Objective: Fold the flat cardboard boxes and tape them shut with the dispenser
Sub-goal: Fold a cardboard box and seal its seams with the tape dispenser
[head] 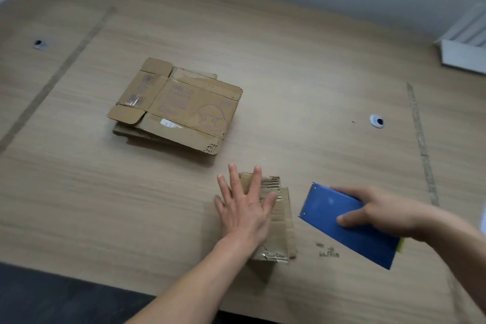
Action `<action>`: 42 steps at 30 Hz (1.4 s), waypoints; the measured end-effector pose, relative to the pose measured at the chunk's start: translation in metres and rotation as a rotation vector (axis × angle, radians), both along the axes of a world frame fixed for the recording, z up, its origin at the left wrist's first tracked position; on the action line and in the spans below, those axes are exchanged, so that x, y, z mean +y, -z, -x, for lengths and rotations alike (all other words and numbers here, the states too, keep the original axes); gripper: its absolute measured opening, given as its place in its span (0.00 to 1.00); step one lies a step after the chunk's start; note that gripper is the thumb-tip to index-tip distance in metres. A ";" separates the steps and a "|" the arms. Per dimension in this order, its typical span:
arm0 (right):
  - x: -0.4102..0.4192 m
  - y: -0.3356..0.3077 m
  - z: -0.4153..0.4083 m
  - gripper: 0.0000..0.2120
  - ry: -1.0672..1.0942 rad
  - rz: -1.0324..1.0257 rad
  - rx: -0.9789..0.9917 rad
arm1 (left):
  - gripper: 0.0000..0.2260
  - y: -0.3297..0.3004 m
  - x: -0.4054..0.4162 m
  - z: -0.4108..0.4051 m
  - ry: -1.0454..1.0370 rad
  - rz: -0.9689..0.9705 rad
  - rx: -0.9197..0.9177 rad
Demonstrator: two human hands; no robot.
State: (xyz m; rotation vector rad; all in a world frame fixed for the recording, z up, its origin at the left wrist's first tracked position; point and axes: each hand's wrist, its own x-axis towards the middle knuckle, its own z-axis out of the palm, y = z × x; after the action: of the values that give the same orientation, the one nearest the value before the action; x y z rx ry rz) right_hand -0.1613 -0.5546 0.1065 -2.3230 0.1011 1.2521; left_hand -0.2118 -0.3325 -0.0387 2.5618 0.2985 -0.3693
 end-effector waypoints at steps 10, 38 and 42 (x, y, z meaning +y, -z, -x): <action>-0.002 -0.037 0.002 0.24 0.025 -0.429 0.190 | 0.16 -0.063 -0.008 0.008 -0.314 1.526 0.500; -0.015 0.001 -0.003 0.29 -0.228 -0.262 0.286 | 0.07 -0.028 0.059 0.038 -0.962 1.077 0.043; -0.011 0.003 -0.014 0.34 -0.321 -0.091 0.212 | 0.06 -0.017 0.051 0.046 -0.955 1.039 0.040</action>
State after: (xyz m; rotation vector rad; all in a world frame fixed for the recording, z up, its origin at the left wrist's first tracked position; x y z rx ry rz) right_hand -0.1470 -0.5655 0.1033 -2.1808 -0.2626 1.6214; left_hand -0.2579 -0.2814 -0.0216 1.2064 0.9755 -0.1289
